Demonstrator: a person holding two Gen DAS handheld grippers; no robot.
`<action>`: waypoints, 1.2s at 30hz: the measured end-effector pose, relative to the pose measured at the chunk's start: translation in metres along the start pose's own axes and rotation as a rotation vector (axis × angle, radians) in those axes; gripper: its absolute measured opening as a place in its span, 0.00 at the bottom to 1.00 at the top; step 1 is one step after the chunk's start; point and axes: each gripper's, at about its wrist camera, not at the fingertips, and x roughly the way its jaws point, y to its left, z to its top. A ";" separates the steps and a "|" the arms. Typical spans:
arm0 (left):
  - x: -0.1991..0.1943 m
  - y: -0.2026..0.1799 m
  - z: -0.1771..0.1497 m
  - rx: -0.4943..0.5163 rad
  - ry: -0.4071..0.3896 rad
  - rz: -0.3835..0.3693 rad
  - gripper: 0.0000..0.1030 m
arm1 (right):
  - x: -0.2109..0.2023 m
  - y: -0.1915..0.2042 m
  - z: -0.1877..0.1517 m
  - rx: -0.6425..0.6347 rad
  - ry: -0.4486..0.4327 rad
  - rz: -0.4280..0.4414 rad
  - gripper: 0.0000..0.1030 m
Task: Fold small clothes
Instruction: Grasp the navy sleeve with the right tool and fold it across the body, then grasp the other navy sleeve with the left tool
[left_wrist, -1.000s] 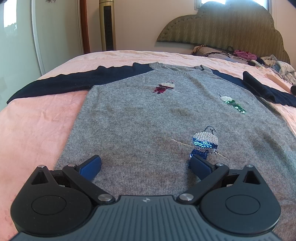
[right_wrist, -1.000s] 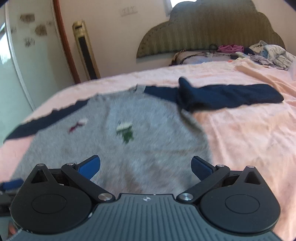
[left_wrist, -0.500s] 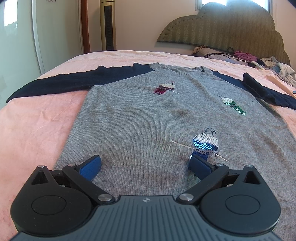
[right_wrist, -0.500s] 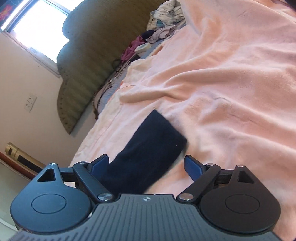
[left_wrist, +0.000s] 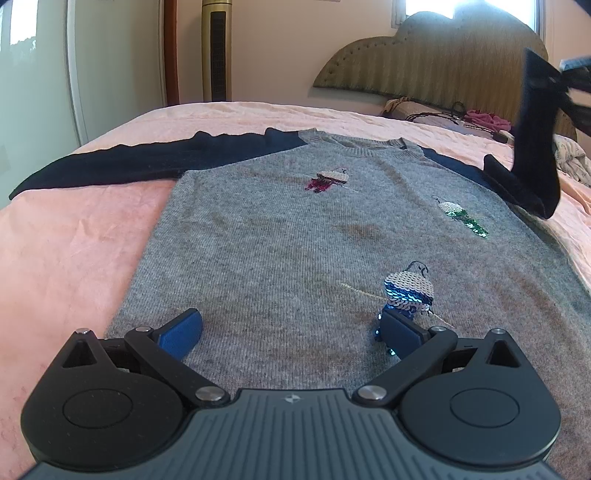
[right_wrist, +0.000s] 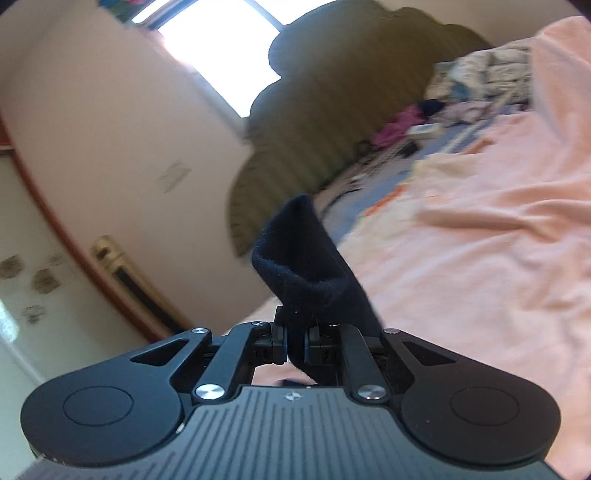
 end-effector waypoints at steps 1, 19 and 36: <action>0.000 0.000 0.000 0.001 0.000 0.000 1.00 | 0.010 0.021 -0.010 -0.010 0.033 0.057 0.14; 0.003 0.001 0.015 0.013 0.014 -0.014 1.00 | -0.033 0.023 -0.177 0.017 0.307 0.054 0.72; 0.096 0.000 0.102 -0.467 0.164 -0.265 1.00 | -0.045 -0.016 -0.163 0.292 0.212 0.219 0.85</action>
